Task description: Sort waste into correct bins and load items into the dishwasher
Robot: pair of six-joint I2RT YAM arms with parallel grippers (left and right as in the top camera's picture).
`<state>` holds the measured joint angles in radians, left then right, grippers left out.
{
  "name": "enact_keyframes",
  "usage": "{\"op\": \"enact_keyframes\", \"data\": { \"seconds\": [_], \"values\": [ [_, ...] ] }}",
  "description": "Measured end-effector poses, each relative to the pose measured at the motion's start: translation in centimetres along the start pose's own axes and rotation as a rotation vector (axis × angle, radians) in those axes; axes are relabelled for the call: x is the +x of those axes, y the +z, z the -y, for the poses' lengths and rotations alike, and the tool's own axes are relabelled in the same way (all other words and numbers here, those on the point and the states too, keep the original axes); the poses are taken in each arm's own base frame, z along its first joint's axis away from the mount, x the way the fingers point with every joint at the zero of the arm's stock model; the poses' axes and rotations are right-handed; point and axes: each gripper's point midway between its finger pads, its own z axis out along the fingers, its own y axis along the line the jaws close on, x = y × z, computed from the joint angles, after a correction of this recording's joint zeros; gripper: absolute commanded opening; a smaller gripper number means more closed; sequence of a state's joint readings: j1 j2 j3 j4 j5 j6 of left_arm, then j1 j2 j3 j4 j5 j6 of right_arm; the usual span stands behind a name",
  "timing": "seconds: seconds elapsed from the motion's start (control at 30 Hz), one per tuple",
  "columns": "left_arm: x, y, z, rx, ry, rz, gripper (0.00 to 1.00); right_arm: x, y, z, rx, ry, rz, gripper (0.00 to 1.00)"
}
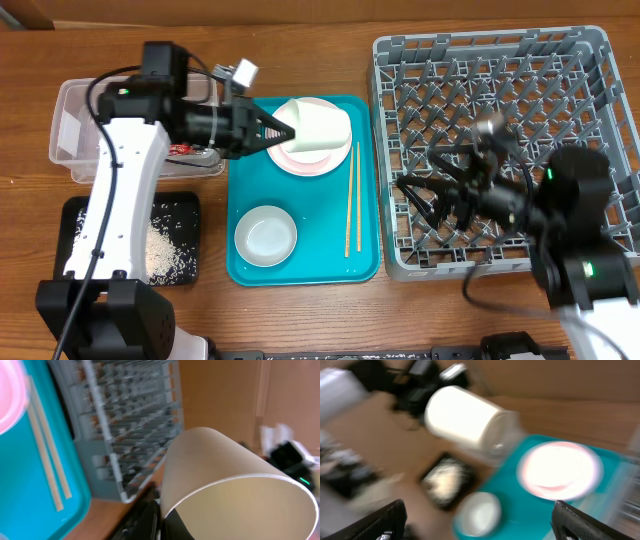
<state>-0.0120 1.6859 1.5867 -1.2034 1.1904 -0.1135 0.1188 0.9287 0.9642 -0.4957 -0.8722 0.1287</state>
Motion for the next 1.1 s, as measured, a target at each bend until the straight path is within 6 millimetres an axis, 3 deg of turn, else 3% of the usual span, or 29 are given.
{"op": "enact_keyframes", "data": {
  "seconds": [0.17,0.3,0.47,0.83,1.1],
  "values": [
    [0.0,-0.8,2.3,0.147,0.019,0.002,0.04,-2.1,1.9,-2.4,-0.322,0.004,-0.031,1.0],
    [0.3,-0.6,3.7,0.224,0.038,-0.015,0.04,-2.3,3.0,-2.2,-0.451,0.07,-0.073,1.0],
    [1.2,0.5,5.0,0.27,0.054,-0.059,0.04,-1.9,3.8,-1.4,-0.501,0.146,-0.116,1.0],
    [3.2,3.8,6.0,0.252,0.116,-0.157,0.04,-2.0,3.6,-1.8,-0.524,0.185,-0.134,1.0],
    [3.6,4.6,6.3,0.252,0.147,-0.177,0.04,-2.3,3.5,-1.9,-0.527,0.183,-0.13,0.88]
  ]
}}
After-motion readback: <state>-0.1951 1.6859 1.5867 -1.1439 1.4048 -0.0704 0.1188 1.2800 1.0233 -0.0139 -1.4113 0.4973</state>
